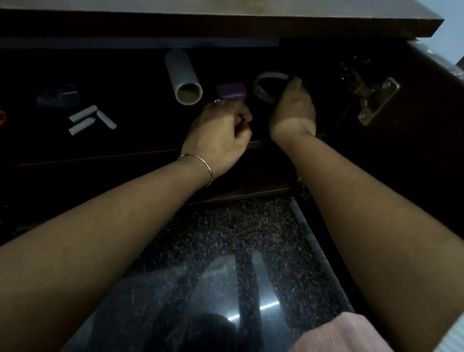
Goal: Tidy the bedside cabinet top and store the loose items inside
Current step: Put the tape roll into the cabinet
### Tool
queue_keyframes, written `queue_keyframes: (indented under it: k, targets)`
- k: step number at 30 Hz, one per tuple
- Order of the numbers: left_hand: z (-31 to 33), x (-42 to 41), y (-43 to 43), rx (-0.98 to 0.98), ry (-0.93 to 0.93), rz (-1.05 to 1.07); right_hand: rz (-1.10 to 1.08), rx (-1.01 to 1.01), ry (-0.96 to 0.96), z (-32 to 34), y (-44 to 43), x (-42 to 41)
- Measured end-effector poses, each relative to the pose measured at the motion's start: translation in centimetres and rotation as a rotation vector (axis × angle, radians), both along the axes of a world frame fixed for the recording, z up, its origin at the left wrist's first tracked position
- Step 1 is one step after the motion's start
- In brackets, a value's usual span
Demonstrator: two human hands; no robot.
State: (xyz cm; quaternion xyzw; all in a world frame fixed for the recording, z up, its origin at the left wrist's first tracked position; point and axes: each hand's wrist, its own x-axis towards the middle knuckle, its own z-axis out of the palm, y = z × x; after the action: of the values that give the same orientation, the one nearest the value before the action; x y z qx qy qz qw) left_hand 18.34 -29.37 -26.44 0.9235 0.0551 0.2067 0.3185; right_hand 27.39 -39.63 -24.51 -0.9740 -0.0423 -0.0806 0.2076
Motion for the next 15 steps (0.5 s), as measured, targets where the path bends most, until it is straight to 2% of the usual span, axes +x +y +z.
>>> queue_keyframes:
  k: [7, 11, 15]
  targets:
    - [0.2, 1.4, 0.5, -0.023, 0.032, 0.012, -0.053, 0.044, -0.092, 0.5, -0.7, 0.6]
    - [0.2, 1.5, 0.5, -0.033, 0.052, 0.020, -0.059, 0.160, -0.108, 0.6, -1.5, 0.3]
    - [0.6, 0.8, 0.2, -0.047, 0.038, 0.004, 0.033, 0.291, -0.189, 0.2, -3.0, -1.6]
